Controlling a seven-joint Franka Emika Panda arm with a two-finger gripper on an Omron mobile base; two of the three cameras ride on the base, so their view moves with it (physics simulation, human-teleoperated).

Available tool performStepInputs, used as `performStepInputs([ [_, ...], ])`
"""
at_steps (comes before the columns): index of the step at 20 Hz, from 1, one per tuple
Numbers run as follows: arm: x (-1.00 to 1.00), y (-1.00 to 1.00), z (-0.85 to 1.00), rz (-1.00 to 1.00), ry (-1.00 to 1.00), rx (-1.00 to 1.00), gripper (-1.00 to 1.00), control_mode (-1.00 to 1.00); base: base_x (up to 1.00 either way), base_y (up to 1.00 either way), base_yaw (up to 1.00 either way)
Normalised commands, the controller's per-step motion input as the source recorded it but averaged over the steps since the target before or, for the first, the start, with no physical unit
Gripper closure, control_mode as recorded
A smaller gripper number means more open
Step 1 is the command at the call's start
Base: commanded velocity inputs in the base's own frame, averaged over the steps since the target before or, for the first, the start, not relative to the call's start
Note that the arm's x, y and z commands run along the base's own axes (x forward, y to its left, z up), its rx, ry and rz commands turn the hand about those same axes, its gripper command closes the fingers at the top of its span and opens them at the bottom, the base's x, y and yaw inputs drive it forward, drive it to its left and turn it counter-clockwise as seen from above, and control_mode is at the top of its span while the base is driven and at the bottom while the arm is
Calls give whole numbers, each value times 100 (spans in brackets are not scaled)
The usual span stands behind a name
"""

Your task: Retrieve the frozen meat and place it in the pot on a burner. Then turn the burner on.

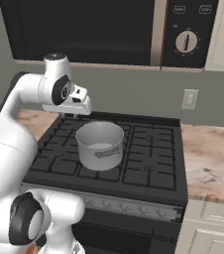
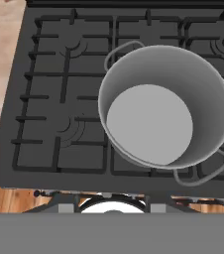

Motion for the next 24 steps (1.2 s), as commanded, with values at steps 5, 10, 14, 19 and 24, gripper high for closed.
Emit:
performStepInputs([
  [5,0,21,-7,-2,0,1,-100,-100,0,0,0],
  [10,0,72,-10,-7,0,0,-100,-100,0,0,0],
  [14,0,89,-15,-17,4,0,-100,-100,0,0,0],
  [19,4,100,-30,-15,15,-1,-100,-100,0,0,0],
  [24,10,87,-41,-9,21,-1,-100,-100,0,0,0],
])
